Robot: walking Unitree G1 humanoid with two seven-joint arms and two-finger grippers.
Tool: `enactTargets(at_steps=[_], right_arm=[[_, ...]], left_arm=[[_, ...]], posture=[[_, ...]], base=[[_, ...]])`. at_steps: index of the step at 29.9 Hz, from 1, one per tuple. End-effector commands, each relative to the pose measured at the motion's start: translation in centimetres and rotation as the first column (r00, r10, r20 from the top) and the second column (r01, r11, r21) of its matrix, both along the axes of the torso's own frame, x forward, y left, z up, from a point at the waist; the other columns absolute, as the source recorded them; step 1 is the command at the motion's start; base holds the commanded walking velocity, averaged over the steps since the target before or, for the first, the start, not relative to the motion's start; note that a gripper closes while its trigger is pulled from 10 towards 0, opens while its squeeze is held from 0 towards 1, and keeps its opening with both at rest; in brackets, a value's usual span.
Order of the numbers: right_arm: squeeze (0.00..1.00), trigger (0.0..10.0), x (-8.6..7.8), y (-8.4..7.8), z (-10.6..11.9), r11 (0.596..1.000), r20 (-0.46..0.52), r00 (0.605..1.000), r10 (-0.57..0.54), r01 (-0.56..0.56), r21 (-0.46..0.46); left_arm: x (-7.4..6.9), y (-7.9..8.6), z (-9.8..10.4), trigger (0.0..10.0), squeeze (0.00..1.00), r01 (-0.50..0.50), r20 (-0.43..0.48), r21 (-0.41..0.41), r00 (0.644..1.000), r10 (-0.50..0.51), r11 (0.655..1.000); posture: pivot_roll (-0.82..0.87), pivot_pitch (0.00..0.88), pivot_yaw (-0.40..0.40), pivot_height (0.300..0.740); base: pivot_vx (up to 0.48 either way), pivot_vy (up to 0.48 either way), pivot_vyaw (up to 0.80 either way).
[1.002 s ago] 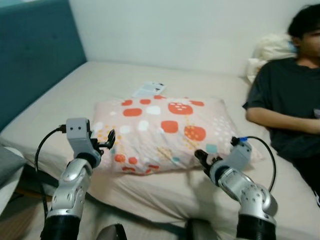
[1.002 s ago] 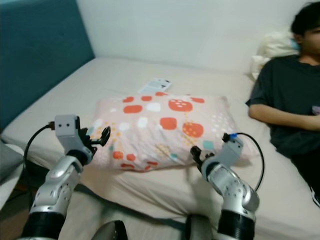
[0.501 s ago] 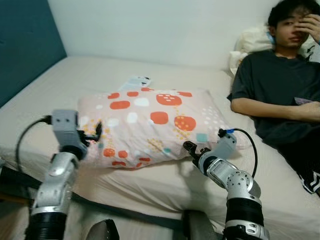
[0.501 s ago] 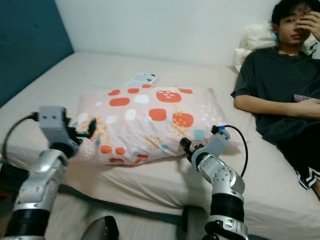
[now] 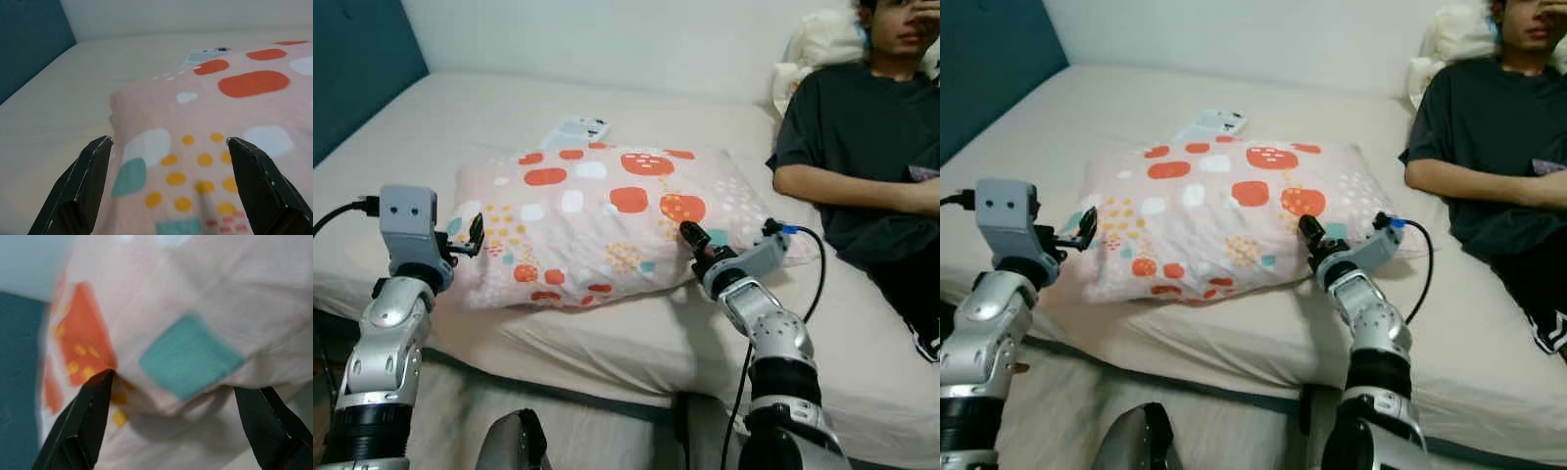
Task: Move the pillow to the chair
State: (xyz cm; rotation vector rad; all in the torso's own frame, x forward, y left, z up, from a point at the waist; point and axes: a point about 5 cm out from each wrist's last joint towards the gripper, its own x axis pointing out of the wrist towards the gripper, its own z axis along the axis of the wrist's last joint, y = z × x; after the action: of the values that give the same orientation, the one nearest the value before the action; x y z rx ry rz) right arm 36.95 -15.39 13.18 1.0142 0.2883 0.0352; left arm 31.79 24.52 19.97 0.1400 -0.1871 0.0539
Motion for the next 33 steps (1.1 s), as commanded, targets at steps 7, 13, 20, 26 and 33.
enactTargets(at_steps=[7, 13, 20, 26, 33], right_arm=[[0.00, 10.0, 1.7, 0.2, 0.3, 0.996, -0.007, 0.998, -0.057, 0.057, 0.067], [0.00, 10.0, 2.6, 1.1, 2.2, 0.994, 0.110, 0.994, -0.001, -0.011, 0.107], [0.00, 5.2, 2.6, 0.9, 0.8, 0.999, 0.031, 0.999, -0.022, 0.022, 0.025], [0.00, 0.0, 2.8, 0.4, 1.2, 0.999, 0.075, 0.997, -0.001, 0.004, -0.037], [0.00, 0.0, 3.1, -0.4, 1.8, 0.998, 0.105, 0.994, -0.006, 0.013, -0.067]], left_arm=[[-0.2, -0.4, 0.5, 10.0, 0.00, 0.021, -0.016, 0.034, 1.000, -0.021, 0.999], [-0.4, -0.3, 0.7, 10.0, 0.00, 0.018, -0.022, 0.040, 1.000, -0.017, 0.999], [-0.6, -0.3, 0.8, 10.0, 0.00, 0.024, -0.029, 0.058, 0.999, -0.022, 0.998], [-0.7, -0.5, 0.5, 10.0, 0.00, 0.025, -0.041, 0.052, 0.999, -0.023, 0.998], [-0.3, -0.9, 0.0, 10.0, 0.00, 0.024, -0.054, 0.026, 0.998, -0.022, 0.999]], posture=[[-0.02, 0.287, 0.009, 0.465], [0.00, 0.311, 0.015, 0.465], [0.00, 0.320, 0.021, 0.465], [0.00, 0.308, 0.028, 0.465], [-0.01, 0.288, 0.027, 0.465]], base=[[0.000, 0.000, 0.00], [0.000, 0.000, 0.00], [0.000, 0.000, 0.00], [0.000, 0.000, 0.00], [0.000, 0.000, 0.00]])
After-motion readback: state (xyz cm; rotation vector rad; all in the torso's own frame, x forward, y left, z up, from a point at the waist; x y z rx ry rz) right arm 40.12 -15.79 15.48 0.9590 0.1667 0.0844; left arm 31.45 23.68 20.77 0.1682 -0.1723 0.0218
